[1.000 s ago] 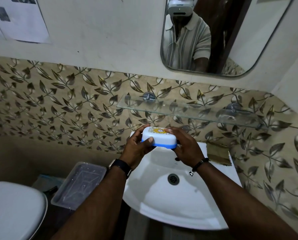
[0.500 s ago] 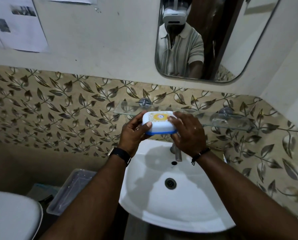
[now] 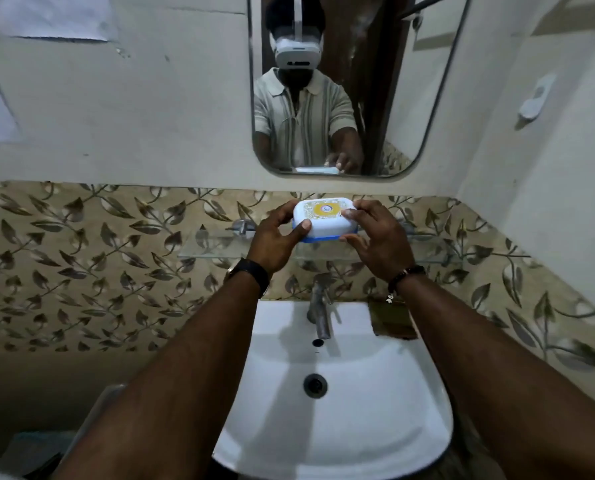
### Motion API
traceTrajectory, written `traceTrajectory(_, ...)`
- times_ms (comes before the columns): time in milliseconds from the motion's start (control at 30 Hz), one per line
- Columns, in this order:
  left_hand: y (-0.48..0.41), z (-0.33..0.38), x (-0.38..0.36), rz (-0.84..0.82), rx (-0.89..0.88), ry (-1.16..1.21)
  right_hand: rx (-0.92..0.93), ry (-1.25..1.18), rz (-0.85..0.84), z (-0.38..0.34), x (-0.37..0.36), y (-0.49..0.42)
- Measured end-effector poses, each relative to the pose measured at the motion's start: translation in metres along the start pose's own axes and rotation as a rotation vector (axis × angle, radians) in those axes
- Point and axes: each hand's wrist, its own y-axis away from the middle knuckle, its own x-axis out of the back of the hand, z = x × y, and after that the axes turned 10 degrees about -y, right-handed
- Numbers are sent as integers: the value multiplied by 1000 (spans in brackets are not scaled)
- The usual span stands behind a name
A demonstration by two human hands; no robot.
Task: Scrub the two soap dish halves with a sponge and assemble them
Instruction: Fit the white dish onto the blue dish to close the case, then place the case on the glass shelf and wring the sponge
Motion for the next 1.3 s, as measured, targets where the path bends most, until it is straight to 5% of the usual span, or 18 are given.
traceTrajectory(600,-50,-45,-13,-210,-102,-961,-245,-90,-28,44,-47,10)
traceTrajectory(800,-42,-36,-12,-167,-147,-907,-235,-46,-21,42,-44,11)
traceTrajectory(1033,18,-18,-68,89,-718,-796,-70,202,233,49,-17,55)
traceTrajectory(1133,45,-18,-107,-15,-866,-712,-45,354,231,63,-5,91)
traceTrajectory(1300,63,-37,-150,-280,-743,-796,-64,538,132,75,0,146)
